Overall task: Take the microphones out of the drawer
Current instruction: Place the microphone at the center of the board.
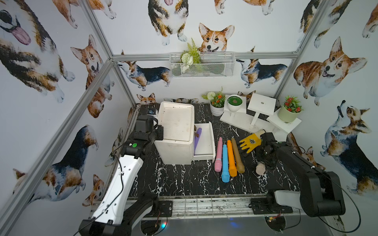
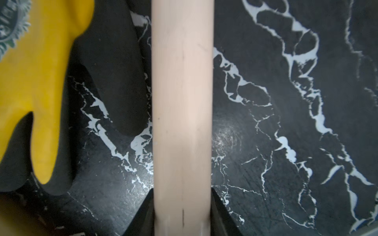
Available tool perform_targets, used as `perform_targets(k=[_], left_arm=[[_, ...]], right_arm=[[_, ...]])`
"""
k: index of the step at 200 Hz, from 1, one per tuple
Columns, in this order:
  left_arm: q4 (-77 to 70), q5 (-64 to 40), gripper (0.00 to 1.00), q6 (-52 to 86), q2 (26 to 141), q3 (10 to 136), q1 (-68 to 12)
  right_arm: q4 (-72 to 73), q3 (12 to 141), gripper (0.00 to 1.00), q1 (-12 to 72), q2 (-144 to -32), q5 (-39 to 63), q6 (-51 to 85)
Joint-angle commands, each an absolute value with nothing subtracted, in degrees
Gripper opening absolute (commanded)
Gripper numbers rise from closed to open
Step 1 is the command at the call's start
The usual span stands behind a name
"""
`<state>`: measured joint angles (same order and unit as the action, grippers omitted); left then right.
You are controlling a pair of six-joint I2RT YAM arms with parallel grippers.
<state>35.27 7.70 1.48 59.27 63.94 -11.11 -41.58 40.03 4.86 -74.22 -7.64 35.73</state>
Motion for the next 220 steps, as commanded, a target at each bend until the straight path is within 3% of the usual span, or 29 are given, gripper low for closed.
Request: perform_targets(k=[1,57,129,164,220], left_arm=[[35.33,5.82,0.05,-1.32,58.93,64.28,-11.09],[35.5,5.78,0.05,-1.29,59.03,64.6,-11.16],[35.52,6.07,0.05,-1.39,58.73,64.24,-11.17],[35.42,5.98,0.05,-1.37,58.89,64.34,-11.16],[35.07,5.7,0.05,-1.28,58.57,63.99,-11.17]], right_arm=[[-40.08,39.82,0.33,4.85,-75.85,-5.98,34.93],[-39.07,39.2,0.42,4.84,-80.75,-2.61,35.5],[-40.21,39.67,0.68,4.8,-79.44,-0.74,36.56],[-42.65,41.55,0.74,4.82,-75.09,-1.07,36.65],[-48.87,45.93,0.74,4.75,-69.03,-3.41,35.23]])
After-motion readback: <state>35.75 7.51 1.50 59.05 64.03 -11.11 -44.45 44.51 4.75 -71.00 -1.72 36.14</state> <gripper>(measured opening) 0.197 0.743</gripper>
